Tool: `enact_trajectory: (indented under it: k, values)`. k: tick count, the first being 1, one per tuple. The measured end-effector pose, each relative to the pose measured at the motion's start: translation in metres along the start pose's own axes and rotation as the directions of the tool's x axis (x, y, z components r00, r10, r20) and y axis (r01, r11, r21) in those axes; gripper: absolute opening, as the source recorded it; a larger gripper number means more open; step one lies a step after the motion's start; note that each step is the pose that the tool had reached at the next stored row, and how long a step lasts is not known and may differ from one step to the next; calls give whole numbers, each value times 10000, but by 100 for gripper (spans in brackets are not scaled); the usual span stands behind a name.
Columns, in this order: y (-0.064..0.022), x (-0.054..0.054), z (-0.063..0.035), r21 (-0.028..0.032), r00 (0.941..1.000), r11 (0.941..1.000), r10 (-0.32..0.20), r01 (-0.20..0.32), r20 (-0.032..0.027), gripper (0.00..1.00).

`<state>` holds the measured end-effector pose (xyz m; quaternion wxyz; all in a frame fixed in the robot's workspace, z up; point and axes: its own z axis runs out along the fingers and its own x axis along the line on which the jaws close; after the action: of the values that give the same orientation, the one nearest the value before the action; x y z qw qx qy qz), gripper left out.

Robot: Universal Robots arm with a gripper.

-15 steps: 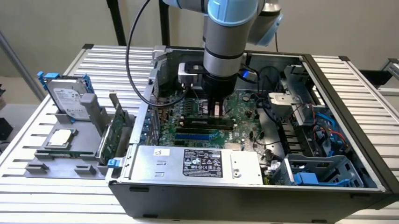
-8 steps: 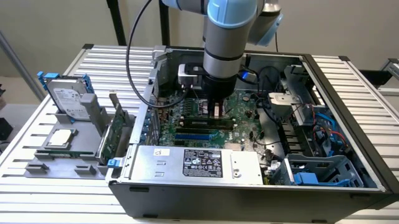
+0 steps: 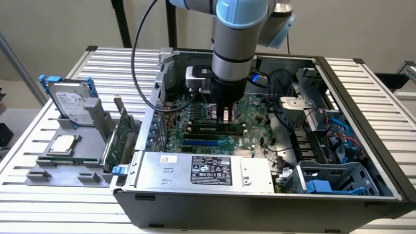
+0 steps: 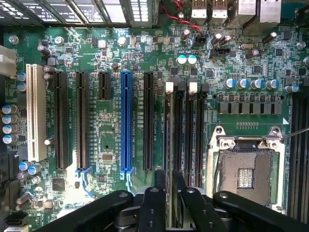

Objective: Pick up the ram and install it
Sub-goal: 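Press down the ram until it locks into place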

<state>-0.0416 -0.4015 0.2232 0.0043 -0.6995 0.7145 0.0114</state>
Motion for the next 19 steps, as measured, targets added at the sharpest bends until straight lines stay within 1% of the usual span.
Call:
enact_trajectory:
  k: [3,7,8,9,19]
  values:
    - [1,-2,-104,-3,10000,10000,0,0,17,100]
    - [30,-4,-219,-5,10000,10000,-1,1,75,100]
    - [40,-4,-235,-4,10000,10000,-1,1,92,100]
    - [41,-4,-243,-5,9999,10000,-2,2,110,0]
    - [41,-4,-243,-5,9999,10000,-2,2,115,0]
